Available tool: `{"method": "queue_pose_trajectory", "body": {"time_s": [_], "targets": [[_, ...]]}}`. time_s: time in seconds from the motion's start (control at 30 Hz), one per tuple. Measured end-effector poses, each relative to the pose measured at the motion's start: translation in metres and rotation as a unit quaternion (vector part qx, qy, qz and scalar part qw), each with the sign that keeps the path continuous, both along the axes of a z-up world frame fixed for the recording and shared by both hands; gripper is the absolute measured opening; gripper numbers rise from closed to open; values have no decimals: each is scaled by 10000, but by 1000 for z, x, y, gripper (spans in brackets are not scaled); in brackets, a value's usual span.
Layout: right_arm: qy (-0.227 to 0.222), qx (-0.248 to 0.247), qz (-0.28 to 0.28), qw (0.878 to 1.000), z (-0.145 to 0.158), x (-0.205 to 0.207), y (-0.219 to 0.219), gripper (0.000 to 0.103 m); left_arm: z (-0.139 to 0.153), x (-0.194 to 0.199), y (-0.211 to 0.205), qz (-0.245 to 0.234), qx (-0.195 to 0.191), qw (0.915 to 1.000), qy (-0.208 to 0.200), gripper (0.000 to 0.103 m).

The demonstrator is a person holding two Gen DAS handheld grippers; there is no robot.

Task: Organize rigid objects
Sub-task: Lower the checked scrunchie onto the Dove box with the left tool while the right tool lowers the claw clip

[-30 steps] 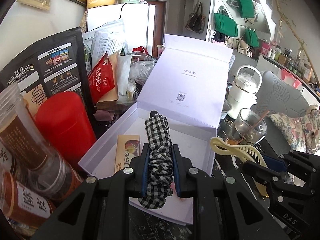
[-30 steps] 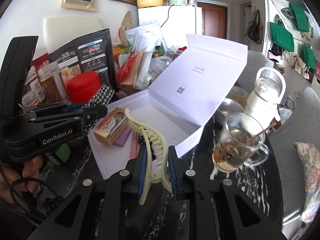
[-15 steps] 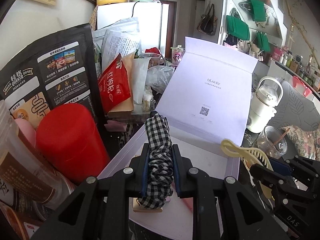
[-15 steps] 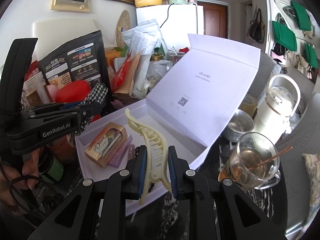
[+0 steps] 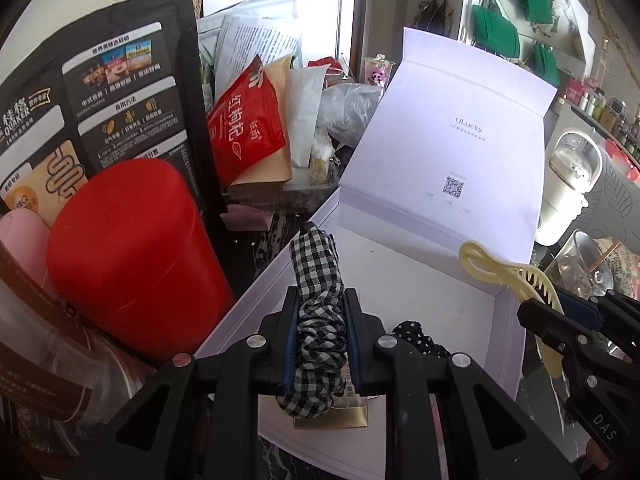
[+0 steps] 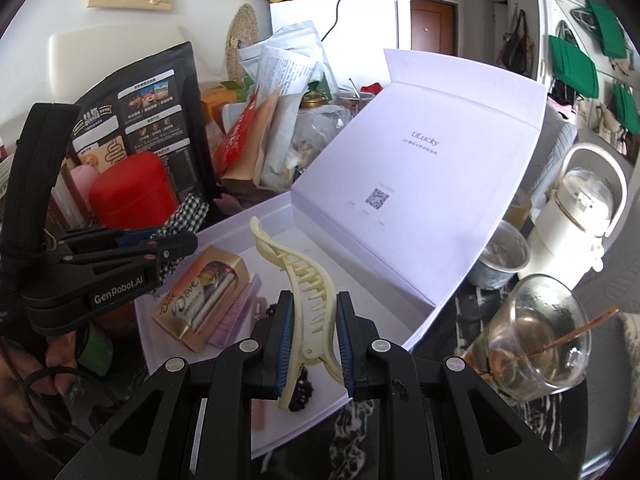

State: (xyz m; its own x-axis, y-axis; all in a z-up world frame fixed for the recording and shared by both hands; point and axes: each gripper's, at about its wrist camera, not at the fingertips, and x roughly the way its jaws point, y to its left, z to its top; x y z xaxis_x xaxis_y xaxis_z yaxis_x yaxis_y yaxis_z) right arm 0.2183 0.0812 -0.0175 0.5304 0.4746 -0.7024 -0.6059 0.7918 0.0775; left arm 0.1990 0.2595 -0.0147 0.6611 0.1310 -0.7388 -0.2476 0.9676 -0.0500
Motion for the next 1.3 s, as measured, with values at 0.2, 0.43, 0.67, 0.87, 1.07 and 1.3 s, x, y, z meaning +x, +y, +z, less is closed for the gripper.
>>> {"method": "queue_pose_trajectory", "body": {"time_s": [0.2, 0.43, 0.67, 0.87, 1.07, 1.3], "targets": [[88, 159, -1, 9998, -5, 10, 3, 21, -7, 8, 3, -112, -134, 9997, 147, 20], [261, 116, 64, 9996, -13, 16, 7, 21, -19, 14, 2, -226, -224, 9988, 368, 20], [509, -99, 41, 9986, -33, 25, 13, 21, -27, 18, 1, -256, -179, 9984, 464, 21], [578, -244, 1, 9980, -46, 29, 16, 21, -28, 18, -3, -270, -63, 9985, 469, 21], [638, -316, 25, 9975, -55, 31, 19, 21, -26, 16, -5, -259, -33, 9986, 456, 21], [709, -410, 94, 9966, -64, 33, 26, 21, -25, 17, -3, -198, -58, 9989, 423, 21]]}}
